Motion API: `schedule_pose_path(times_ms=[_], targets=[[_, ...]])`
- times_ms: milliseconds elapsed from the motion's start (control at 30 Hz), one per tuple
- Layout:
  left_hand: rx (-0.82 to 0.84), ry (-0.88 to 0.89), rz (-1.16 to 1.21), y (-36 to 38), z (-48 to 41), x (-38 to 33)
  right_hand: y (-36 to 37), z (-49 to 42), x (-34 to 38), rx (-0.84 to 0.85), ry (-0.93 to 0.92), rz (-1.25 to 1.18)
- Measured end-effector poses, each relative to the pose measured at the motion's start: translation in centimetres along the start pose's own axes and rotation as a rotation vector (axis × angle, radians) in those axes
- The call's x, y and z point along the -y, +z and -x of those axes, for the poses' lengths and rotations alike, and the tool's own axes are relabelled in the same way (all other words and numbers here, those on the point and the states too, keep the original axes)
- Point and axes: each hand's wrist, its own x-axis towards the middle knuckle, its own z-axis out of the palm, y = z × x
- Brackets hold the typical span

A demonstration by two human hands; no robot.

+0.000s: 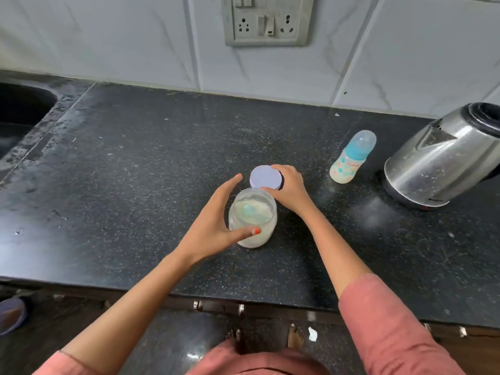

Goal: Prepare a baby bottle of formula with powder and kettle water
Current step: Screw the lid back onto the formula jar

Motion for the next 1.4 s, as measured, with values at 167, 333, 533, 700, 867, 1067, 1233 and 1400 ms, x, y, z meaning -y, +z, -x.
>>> schedule_pose_path(times_ms=[167, 333, 533, 700, 867, 1067, 1233, 1400], targets=[[0.036, -0.08, 0.133, 1.3, 0.2, 1.4, 1.1, -1.7, 0.5, 0.096, -0.016, 0.102], [0.075, -0.099, 0.171, 2.0, 0.2, 2.2, 1.4, -2.1, 0.2, 0.131, -0.019, 0.051], [0.034, -0.099, 0.159, 2.2, 0.2, 2.5, 1.0, -2.1, 0.3, 0.128, -0.014, 0.019], [0.001, -0.116, 0.158, 2.3, 0.2, 2.5, -1.1, -1.3, 1.6, 0.039, 0.023, -0.035], [-0.005, -0.117, 0.169, 2.4, 0.2, 2.6, -5.2, 1.5, 4.2, 0.04, 0.017, -0.077], [-0.009, -0.126, 0.258, 2.8, 0.4, 2.5, -7.7, 6.5, 7.4, 0.136, -0.021, -0.157], [-0.027, -0.123, 0.305, 2.9, 0.4, 1.8, -6.1, 8.9, 8.7, 0.16, -0.12, -0.1], [-0.038, -0.154, 0.318, 3.1, 0.5, 1.8, -4.6, 9.9, 9.1, 0.169, -0.136, -0.012]])
